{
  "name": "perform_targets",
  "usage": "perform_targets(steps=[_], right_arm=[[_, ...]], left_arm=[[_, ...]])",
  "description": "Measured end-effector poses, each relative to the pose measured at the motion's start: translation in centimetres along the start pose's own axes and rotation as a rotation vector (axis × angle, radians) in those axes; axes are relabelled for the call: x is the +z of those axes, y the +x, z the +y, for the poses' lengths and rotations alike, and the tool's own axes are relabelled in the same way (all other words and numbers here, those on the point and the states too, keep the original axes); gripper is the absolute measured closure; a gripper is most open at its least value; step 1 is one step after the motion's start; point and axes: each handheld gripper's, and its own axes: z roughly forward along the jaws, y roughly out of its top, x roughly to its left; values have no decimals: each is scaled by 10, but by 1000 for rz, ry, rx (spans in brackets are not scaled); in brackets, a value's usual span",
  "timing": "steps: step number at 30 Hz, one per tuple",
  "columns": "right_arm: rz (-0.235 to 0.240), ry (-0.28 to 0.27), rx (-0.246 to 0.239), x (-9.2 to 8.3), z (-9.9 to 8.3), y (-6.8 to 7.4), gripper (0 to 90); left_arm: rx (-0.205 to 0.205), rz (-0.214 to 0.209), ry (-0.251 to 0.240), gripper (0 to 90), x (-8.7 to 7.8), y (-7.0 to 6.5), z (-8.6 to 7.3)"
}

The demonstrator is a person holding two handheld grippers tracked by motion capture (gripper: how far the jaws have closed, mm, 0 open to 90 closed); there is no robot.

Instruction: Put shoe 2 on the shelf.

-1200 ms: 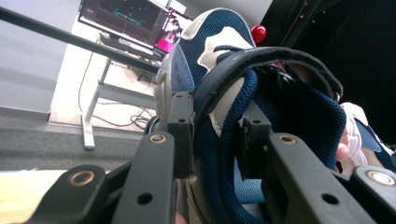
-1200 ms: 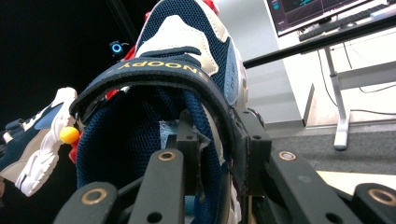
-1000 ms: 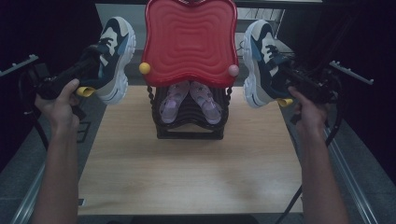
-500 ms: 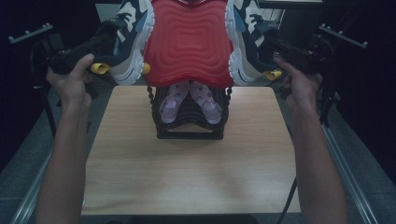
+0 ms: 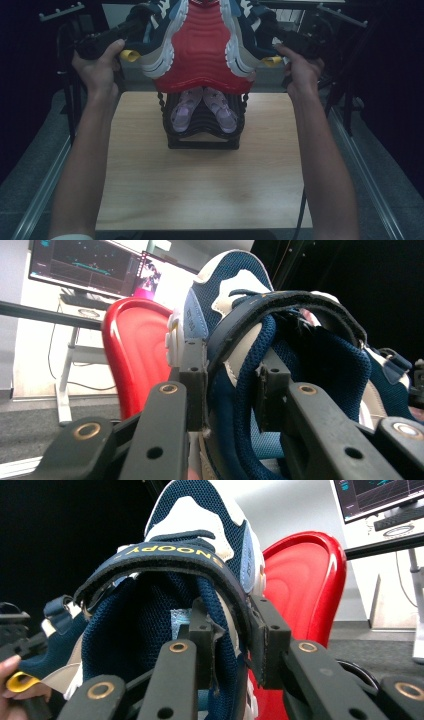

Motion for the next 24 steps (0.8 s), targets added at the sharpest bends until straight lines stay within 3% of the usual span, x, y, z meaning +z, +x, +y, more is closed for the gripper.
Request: perform_targets(steps=[8,15,24], right_arm=[[-39,45,-44,25,3,10,746],[-82,64,-69,40,-2,9,745],[-186,108,-145,54,-9,8,738]], left_arm=[[17,21,10,718,21,-5,-1],[33,50,26,717,36,-7,-6],[59,95,55,715,52,-7,-17]])
